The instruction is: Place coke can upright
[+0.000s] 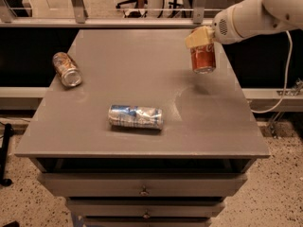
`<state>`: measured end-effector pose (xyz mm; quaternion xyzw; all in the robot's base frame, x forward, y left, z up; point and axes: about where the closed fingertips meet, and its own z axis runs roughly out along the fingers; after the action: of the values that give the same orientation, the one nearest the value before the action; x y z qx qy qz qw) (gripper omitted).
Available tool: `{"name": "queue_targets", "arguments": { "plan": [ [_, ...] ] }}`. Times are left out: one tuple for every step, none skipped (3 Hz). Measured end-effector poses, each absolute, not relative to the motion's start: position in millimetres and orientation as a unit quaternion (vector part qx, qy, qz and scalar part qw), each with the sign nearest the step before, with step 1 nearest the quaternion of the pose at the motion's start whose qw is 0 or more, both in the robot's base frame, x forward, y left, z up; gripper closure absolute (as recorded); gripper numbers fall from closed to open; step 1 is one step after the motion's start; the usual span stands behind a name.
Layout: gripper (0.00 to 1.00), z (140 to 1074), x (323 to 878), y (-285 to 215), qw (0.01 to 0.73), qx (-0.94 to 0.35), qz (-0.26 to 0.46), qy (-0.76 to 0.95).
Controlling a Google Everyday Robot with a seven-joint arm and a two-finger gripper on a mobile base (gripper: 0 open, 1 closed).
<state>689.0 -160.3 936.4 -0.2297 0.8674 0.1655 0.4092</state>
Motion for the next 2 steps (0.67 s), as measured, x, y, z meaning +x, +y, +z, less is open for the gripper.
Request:
{"name": "queue_targets", "arguments": {
  "plan": [
    [1.00,959,701,-185,0.507,-0.206,0.218,0.808],
    [1.00,970,689,-196,0.537,-0.223,0.216,0.784]
  ]
}}
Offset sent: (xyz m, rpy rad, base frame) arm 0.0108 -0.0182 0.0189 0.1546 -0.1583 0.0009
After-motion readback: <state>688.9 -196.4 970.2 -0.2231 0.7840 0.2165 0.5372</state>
